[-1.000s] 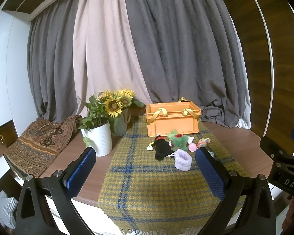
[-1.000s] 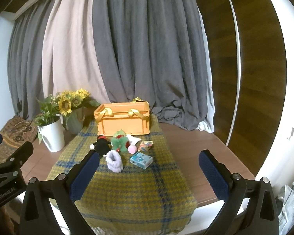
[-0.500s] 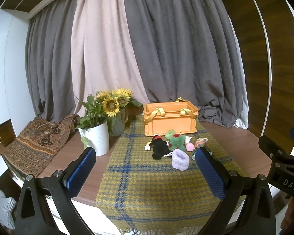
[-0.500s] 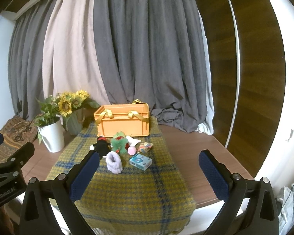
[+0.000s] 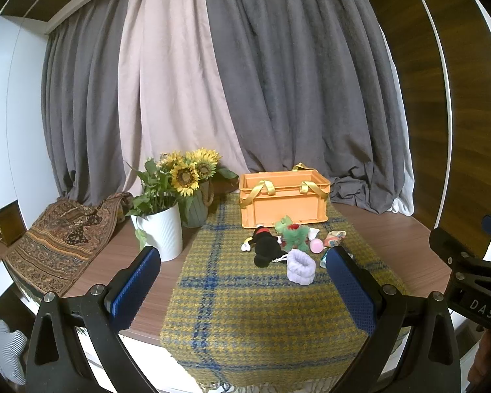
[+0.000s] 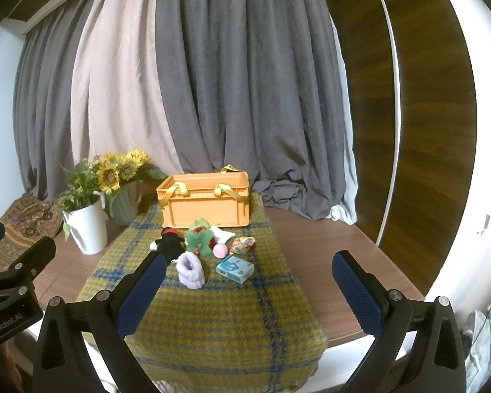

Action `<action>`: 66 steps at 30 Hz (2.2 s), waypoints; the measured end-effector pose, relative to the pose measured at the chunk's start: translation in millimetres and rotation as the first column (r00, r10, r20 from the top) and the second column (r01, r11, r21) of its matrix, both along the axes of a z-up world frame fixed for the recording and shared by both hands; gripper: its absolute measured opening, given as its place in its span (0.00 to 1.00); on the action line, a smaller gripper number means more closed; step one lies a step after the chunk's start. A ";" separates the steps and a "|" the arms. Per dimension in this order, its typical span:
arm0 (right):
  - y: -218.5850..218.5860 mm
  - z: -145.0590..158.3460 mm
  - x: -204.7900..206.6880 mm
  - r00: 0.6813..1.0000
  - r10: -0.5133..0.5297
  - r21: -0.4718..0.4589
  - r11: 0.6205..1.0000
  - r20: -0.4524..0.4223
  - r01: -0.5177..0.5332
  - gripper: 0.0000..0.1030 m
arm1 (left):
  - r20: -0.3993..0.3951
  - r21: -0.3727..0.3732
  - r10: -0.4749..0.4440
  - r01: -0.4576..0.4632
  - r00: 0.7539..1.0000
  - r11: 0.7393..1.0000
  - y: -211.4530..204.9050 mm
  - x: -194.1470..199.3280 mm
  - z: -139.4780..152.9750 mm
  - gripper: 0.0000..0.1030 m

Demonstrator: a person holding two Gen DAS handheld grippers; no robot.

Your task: Organize soft objects

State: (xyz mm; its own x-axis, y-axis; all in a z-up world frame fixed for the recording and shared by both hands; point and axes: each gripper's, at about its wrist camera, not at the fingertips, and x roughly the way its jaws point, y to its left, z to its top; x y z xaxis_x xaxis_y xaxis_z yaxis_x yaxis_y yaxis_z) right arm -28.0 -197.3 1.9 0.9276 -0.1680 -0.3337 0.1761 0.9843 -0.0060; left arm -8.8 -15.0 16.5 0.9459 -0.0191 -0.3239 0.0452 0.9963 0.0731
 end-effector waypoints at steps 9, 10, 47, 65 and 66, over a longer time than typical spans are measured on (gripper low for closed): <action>1.9 0.5 -0.3 1.000 0.001 -0.004 1.000 0.001 -0.001 1.00 | 0.004 0.000 -0.004 0.004 1.000 1.000 -2.1 -0.4 0.2 1.00; 2.6 -0.4 -1.1 1.000 0.001 -0.003 1.000 0.000 -0.001 1.00 | 0.005 0.000 -0.005 0.005 1.000 1.000 -3.2 0.2 0.3 1.00; -19.4 -57.7 116.4 0.986 0.011 0.055 0.998 -0.167 -0.002 1.00 | -0.132 0.042 -0.146 0.153 0.980 0.987 -33.6 127.4 -64.3 1.00; -32.3 -131.0 242.7 0.893 0.112 -0.002 0.992 -0.435 -0.125 0.99 | -0.401 0.021 -0.257 0.290 0.879 0.957 -73.2 230.6 -146.7 0.93; -33.2 -134.4 248.1 0.885 0.131 -0.008 0.989 -0.447 -0.150 0.98 | -0.410 0.018 -0.249 0.280 0.878 0.960 -76.1 233.0 -150.1 0.92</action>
